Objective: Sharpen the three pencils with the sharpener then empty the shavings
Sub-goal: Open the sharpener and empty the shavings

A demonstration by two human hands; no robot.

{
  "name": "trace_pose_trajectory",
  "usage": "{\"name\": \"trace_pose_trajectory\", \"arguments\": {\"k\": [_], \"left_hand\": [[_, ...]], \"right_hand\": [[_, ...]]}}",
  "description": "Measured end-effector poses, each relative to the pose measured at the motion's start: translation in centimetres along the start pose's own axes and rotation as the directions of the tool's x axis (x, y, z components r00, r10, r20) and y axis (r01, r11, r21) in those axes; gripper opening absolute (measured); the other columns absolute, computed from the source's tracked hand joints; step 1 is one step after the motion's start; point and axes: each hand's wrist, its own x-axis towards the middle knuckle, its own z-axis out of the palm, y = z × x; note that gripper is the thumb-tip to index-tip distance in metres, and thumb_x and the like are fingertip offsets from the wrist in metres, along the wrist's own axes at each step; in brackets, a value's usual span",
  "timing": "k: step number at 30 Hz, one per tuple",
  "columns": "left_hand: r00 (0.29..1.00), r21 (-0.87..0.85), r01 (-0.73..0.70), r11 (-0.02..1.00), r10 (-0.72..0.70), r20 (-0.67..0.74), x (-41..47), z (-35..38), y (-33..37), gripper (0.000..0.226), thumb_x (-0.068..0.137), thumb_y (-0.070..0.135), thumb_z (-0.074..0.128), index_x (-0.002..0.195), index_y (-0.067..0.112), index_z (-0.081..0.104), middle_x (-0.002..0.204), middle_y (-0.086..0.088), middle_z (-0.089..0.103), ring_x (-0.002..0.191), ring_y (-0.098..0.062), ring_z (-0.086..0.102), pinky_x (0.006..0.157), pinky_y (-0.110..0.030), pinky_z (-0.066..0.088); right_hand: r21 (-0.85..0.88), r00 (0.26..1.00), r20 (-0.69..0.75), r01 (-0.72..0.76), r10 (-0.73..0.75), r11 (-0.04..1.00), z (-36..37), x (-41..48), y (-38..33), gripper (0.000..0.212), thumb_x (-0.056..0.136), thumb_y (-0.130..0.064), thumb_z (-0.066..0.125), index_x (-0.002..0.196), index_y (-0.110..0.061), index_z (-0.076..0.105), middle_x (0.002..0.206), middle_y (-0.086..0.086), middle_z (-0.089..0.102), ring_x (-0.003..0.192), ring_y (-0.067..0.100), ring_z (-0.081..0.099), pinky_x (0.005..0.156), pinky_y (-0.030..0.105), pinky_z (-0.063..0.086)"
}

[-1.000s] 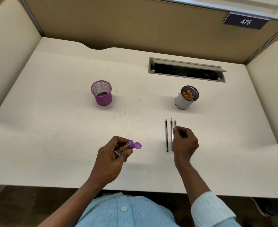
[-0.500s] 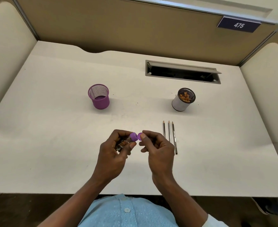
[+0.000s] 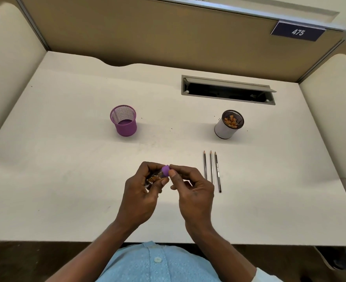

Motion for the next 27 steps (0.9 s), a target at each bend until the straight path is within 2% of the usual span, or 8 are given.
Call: {"name": "trace_pose_trajectory", "arguments": {"k": [2,8,12,15,21,23,25,27], "left_hand": [[1.000,0.008,-0.006,1.000,0.006,0.002,0.0,0.0,0.0,0.024,0.098,0.004,0.074,0.113,0.021,0.067,0.091,0.010,0.075,0.072,-0.019,0.070,0.062,-0.023,0.055],[0.999,0.033,-0.034,0.999,0.034,0.006,0.1,0.0,0.2,0.020,0.098,0.005,0.073,0.113,0.016,0.066,0.097,0.014,0.076,0.085,-0.011,0.074,0.068,-0.018,0.055],[0.998,0.046,-0.053,0.998,0.052,0.029,0.0,0.1,0.0,0.021,0.099,0.001,0.070,0.115,0.013,0.064,0.102,0.013,0.076,0.097,-0.016,0.076,0.081,-0.033,0.062],[0.997,0.058,-0.058,0.997,0.056,0.044,0.0,0.3,0.0,0.022,0.100,-0.002,0.067,0.115,0.013,0.062,0.103,0.011,0.076,0.096,-0.019,0.077,0.081,-0.040,0.062],[0.998,0.033,-0.044,0.998,0.043,0.036,0.0,0.4,0.1,0.016,0.101,0.010,0.068,0.115,0.014,0.060,0.101,0.013,0.074,0.092,-0.014,0.074,0.075,-0.023,0.058],[0.999,0.008,-0.037,0.999,0.037,0.020,0.0,0.7,0.5,0.015,0.103,0.015,0.065,0.117,0.014,0.061,0.102,0.013,0.072,0.094,-0.015,0.071,0.079,-0.019,0.055],[1.000,-0.036,0.003,0.999,-0.003,0.009,0.2,1.1,0.9,0.014,0.106,0.015,0.061,0.120,0.017,0.064,0.108,0.012,0.073,0.102,-0.015,0.069,0.087,-0.021,0.054],[0.997,-0.097,0.070,0.993,-0.071,-0.002,0.5,1.2,1.1,0.017,0.109,0.016,0.058,0.122,0.023,0.067,0.119,0.010,0.073,0.114,-0.015,0.067,0.098,-0.031,0.055]], "right_hand": [[-0.034,1.000,0.003,0.026,-0.026,0.999,0.1,-0.1,0.1,0.012,0.090,-0.016,0.083,0.100,-0.023,0.083,0.101,0.000,0.081,0.093,0.024,0.076,0.076,0.044,0.063],[-0.165,0.973,0.047,0.229,-0.224,0.959,-0.2,0.0,0.2,0.019,0.092,-0.010,0.082,0.108,-0.020,0.083,0.104,-0.006,0.080,0.095,0.022,0.077,0.075,0.036,0.061],[-0.192,0.961,0.044,0.277,-0.274,0.941,-0.2,0.0,0.5,0.021,0.090,-0.007,0.082,0.108,-0.018,0.084,0.104,-0.006,0.080,0.099,0.020,0.077,0.074,0.033,0.061],[-0.192,0.947,0.050,0.321,-0.317,0.927,-0.1,-0.3,0.5,0.024,0.090,-0.002,0.081,0.110,-0.015,0.083,0.105,-0.002,0.078,0.099,0.018,0.076,0.076,0.023,0.058],[-0.192,0.943,0.097,0.331,-0.318,0.924,-0.2,0.2,0.3,0.025,0.091,-0.002,0.079,0.112,-0.015,0.083,0.105,0.001,0.076,0.099,0.020,0.074,0.075,0.020,0.055],[-0.174,0.947,0.103,0.317,-0.303,0.932,-0.4,0.6,0.0,0.025,0.093,-0.005,0.078,0.114,-0.017,0.082,0.106,0.001,0.076,0.101,0.022,0.073,0.074,0.025,0.056],[-0.143,0.961,0.075,0.275,-0.267,0.951,-0.4,0.8,-0.1,0.025,0.094,-0.007,0.076,0.117,-0.018,0.080,0.108,0.000,0.076,0.103,0.024,0.073,0.075,0.030,0.059],[-0.082,0.983,0.020,0.185,-0.184,0.979,-0.1,0.8,0.0,0.026,0.095,-0.008,0.076,0.118,-0.019,0.076,0.109,-0.001,0.079,0.101,0.025,0.075,0.080,0.039,0.062]]}}
